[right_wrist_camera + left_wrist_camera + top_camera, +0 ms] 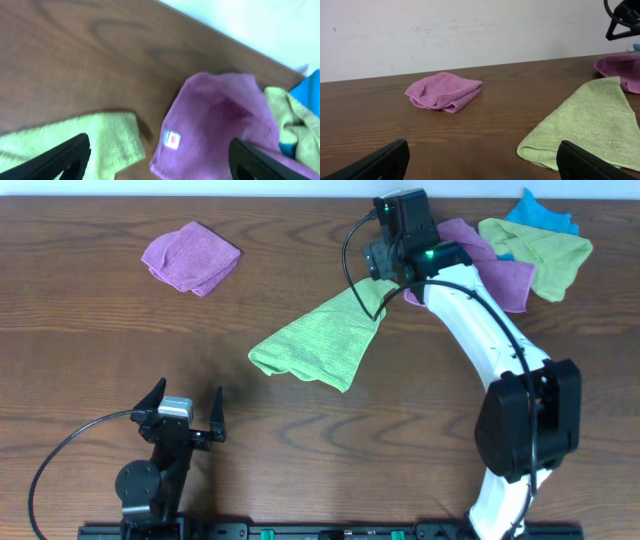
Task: Fold the cloth
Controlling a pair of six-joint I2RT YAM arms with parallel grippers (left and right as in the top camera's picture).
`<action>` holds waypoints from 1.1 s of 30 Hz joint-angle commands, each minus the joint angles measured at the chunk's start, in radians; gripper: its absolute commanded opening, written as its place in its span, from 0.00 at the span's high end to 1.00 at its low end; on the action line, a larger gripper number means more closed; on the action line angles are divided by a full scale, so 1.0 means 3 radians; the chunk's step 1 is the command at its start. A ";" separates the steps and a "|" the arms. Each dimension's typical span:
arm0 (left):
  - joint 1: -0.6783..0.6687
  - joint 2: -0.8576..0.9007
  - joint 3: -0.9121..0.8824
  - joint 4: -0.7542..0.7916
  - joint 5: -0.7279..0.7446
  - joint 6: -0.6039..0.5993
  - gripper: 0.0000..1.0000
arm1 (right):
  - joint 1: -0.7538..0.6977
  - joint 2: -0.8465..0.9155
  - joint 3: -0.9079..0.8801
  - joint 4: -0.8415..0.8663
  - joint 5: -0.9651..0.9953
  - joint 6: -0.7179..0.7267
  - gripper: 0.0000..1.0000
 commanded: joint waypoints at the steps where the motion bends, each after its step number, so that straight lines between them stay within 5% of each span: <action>1: -0.0009 -0.0023 -0.0112 -0.0042 0.0000 0.0060 0.05 | 0.0123 -0.0319 0.0038 -0.0234 -0.0198 0.0211 0.12; 10: -0.0009 -0.0023 -0.0113 -0.0042 0.0000 0.0058 0.05 | 0.0198 -0.0490 -0.0056 -0.1502 -0.1804 0.0432 0.13; 33: -0.0010 -0.0023 -0.0113 -0.0039 0.0001 0.0058 0.05 | 0.0392 -0.0429 -0.1605 -0.0626 -0.2336 0.1371 0.27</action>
